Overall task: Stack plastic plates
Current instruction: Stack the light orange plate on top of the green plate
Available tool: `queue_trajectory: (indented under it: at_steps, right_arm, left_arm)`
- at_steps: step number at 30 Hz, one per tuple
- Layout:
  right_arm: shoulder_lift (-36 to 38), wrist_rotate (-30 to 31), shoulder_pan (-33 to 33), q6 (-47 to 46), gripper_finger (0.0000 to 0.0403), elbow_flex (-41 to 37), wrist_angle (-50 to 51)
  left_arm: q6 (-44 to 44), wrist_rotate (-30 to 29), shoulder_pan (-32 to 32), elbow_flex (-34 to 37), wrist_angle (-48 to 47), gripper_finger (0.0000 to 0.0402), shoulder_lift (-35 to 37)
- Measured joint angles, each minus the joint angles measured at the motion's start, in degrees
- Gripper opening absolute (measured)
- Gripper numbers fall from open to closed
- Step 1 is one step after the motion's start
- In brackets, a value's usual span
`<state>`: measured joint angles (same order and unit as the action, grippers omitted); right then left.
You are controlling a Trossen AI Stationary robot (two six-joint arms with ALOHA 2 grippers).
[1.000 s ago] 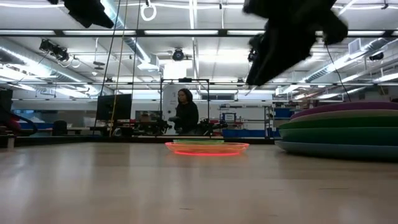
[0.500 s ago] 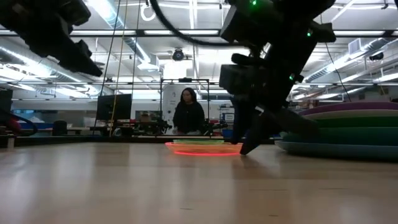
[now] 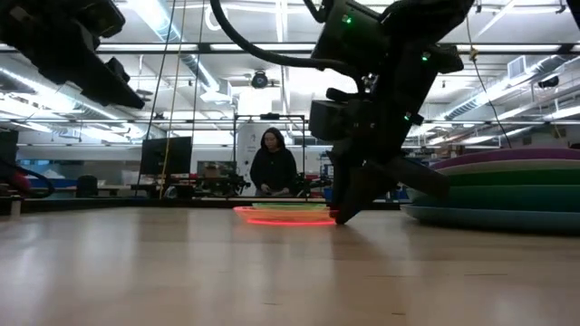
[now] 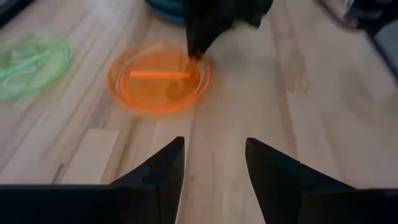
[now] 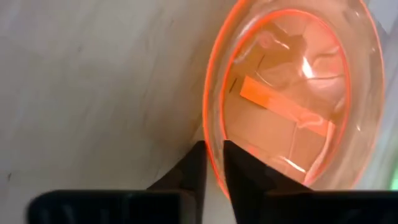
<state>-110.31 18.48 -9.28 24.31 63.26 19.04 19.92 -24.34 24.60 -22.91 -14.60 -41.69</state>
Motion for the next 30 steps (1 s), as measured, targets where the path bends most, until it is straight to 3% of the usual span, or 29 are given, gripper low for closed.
queue_trajectory:
  at_steps: [4, 10, 16, 23, 30]
  right_arm:
    - [-0.27, -1.54, 0.53, 1.22, 0.0010, 1.09, 0.28]
    - [0.82, -0.57, 3.14, 2.18, 0.0007, 10.35, 6.13]
    - [0.71, 2.85, 11.82, 9.36, 0.0005, 17.83, 5.64]
    - [-0.63, 0.06, 22.36, 18.72, 0.0004, 18.39, 2.38]
    - [-5.65, -3.51, 27.10, 20.63, 0.0007, 18.38, 1.42]
  left_arm:
    - [-0.22, 0.09, 0.00, -0.01, -2.35, 0.0176, 5.16]
    - [-1.48, 0.11, -0.07, 0.00, -5.74, 0.0176, 10.70]
    - [-2.87, 0.16, 0.01, -0.03, -5.68, 0.0176, 10.97]
    - [-3.93, 0.16, 0.00, -0.03, -5.75, 0.0176, 10.99]
    - [-2.70, 0.19, 0.00, -0.03, -5.80, 0.0176, 10.96]
